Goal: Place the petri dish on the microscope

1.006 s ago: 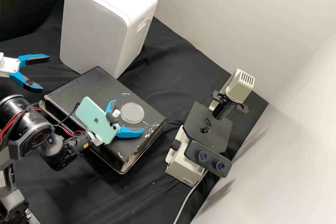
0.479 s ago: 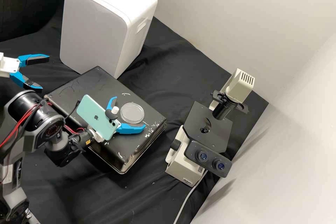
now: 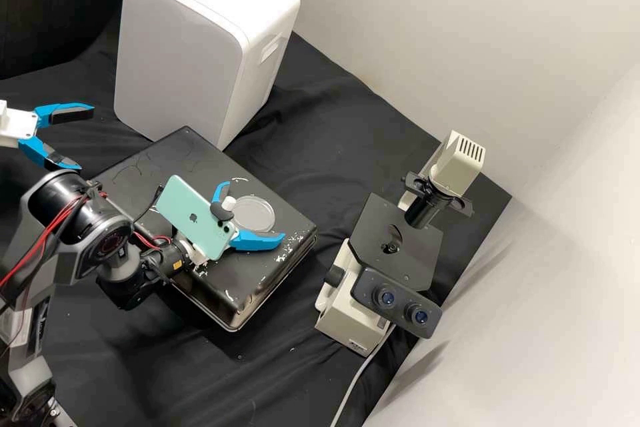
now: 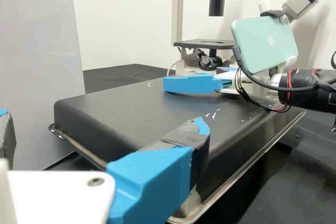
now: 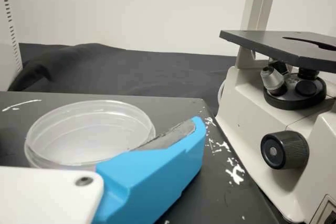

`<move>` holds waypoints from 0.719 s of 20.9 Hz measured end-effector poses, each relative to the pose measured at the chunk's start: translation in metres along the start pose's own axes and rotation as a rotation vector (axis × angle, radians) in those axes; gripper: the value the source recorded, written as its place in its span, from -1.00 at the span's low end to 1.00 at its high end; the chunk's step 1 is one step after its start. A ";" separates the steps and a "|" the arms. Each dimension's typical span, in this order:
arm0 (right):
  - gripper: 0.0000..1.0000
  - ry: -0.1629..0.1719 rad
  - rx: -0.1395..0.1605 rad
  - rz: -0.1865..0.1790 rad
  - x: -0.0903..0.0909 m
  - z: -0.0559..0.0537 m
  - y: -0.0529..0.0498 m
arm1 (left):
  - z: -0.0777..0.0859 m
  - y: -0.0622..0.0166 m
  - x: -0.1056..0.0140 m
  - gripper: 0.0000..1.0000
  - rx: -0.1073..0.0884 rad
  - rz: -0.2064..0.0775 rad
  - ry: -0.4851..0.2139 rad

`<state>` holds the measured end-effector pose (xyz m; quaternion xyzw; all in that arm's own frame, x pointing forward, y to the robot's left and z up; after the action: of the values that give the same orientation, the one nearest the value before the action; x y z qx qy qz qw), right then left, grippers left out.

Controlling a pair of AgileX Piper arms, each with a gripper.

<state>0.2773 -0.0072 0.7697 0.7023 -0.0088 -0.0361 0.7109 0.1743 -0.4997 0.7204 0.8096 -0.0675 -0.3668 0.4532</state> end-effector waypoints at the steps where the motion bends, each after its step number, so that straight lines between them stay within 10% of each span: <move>1: 1.00 -0.003 0.000 -0.008 0.000 0.000 -0.002 | 0.000 0.0000 0.000 1.00 0.000 0.000 0.000; 5: 1.00 -0.015 0.003 -0.005 0.003 0.001 -0.004 | 0.000 0.0000 0.000 1.00 0.000 0.000 0.000; 6: -1.00 -0.015 0.004 -0.005 0.003 0.001 -0.004 | 0.000 0.0000 0.000 1.00 0.000 0.000 0.000; 15: -1.00 -0.016 0.006 -0.007 0.002 0.001 -0.005 | 0.000 0.0000 0.000 1.00 0.000 0.000 0.000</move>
<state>0.2795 -0.0081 0.7642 0.7040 -0.0122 -0.0444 0.7087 0.1743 -0.4997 0.7204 0.8096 -0.0675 -0.3668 0.4532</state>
